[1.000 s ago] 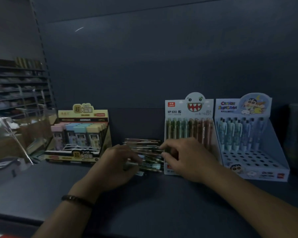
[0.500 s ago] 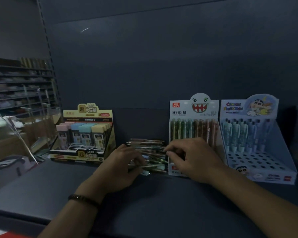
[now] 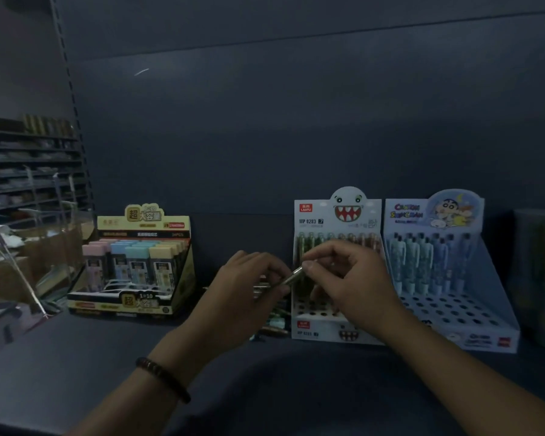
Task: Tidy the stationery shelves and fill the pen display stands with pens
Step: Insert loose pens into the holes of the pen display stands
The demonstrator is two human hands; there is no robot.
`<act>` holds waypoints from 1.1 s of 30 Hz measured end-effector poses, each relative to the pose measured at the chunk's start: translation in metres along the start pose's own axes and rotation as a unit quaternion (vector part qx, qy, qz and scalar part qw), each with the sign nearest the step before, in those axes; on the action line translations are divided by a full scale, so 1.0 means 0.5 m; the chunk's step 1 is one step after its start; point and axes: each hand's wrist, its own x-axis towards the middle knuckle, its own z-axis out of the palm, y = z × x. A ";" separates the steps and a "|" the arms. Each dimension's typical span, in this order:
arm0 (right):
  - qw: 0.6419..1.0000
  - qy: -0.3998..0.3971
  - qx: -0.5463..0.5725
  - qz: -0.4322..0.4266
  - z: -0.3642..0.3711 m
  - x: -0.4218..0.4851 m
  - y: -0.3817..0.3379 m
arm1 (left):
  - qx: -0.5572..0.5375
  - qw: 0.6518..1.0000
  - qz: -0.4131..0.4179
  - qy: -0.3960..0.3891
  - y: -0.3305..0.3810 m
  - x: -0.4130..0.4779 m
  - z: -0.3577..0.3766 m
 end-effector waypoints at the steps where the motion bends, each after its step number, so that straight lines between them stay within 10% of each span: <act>1: 1.000 0.010 0.017 0.006 -0.006 0.004 -0.001 | -0.004 1.000 0.001 0.003 0.011 0.012 0.007; 10: 0.985 0.138 0.096 0.034 -0.070 0.026 -0.007 | -0.030 0.997 -0.053 0.042 0.008 0.001 0.077; 33: 0.990 0.141 -0.017 -0.004 -0.023 0.033 0.037 | -0.037 0.993 -0.080 -0.074 -0.030 -0.018 0.049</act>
